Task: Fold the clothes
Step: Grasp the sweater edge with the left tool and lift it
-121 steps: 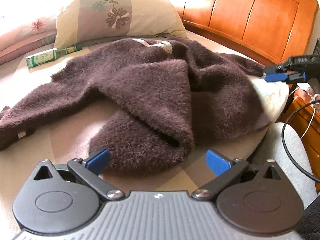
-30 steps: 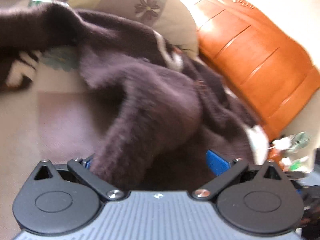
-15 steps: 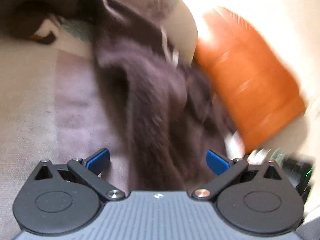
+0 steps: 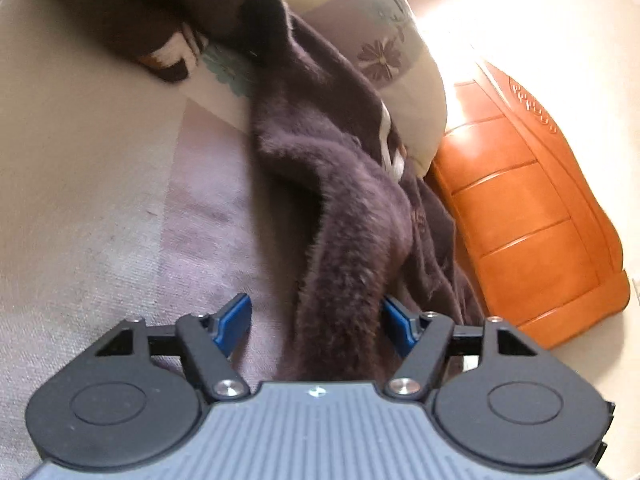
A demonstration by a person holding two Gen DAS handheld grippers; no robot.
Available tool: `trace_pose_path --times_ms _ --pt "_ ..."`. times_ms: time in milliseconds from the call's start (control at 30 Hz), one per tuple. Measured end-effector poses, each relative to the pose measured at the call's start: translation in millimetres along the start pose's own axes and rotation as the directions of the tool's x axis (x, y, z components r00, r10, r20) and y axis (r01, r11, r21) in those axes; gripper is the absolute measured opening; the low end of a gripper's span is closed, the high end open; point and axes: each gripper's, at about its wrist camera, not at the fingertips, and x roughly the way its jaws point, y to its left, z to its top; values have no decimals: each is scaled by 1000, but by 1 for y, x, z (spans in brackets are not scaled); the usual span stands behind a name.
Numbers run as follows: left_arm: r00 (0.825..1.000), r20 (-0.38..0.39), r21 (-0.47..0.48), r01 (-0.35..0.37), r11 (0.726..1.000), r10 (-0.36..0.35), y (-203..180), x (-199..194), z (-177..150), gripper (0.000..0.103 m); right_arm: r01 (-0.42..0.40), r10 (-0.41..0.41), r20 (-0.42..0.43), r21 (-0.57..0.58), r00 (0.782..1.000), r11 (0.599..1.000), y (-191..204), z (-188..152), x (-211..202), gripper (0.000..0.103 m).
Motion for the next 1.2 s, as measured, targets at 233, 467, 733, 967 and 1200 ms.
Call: trace_pose_path --times_ms 233,467,733,967,1200 --pt "995 11 19 -95 995 95 -9 12 11 49 -2 3 6 -103 1000 995 16 6 5 91" --pt "986 -37 106 -156 982 161 -40 10 3 11 -20 20 -3 -110 1000 994 19 -3 1 91" --pt "997 9 152 -81 985 80 -76 -13 8 6 -10 14 28 -138 1000 990 24 -2 -8 91" --pt "999 44 183 -4 983 -4 -112 -53 7 5 6 10 75 -210 997 978 31 1 -21 91" --pt "999 39 179 26 984 -33 -133 -54 10 5 147 -66 185 -466 980 872 69 -10 -6 91"
